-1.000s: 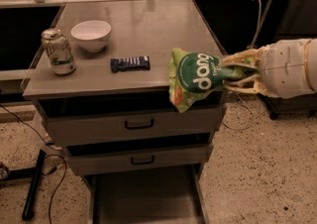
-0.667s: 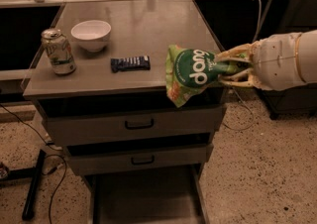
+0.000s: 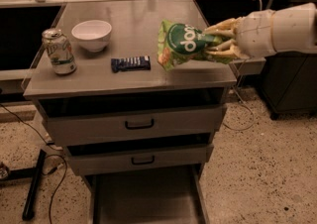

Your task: Pick green rice chip bag from bottom drawer and place on counter

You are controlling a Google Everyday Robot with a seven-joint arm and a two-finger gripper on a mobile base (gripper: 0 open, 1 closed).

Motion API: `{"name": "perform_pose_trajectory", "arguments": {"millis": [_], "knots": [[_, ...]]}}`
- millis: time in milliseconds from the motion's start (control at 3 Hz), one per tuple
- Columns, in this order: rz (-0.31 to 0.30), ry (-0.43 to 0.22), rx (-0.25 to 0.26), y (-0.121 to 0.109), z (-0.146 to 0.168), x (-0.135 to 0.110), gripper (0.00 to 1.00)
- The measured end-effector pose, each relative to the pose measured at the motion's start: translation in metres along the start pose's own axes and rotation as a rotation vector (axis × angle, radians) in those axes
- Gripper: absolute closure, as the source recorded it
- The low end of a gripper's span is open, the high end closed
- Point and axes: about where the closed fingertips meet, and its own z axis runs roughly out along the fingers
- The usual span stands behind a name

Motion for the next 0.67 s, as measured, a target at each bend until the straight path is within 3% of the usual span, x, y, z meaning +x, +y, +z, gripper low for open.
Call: {"name": "perform_pose_trajectory", "arguments": {"millis": [333,667], "knots": [[0.128,0.007,0.061,-0.024,0.020,0.023,1.00],[0.266,0.059,0.118,-0.033,0.039,0.045,1.00]]}}
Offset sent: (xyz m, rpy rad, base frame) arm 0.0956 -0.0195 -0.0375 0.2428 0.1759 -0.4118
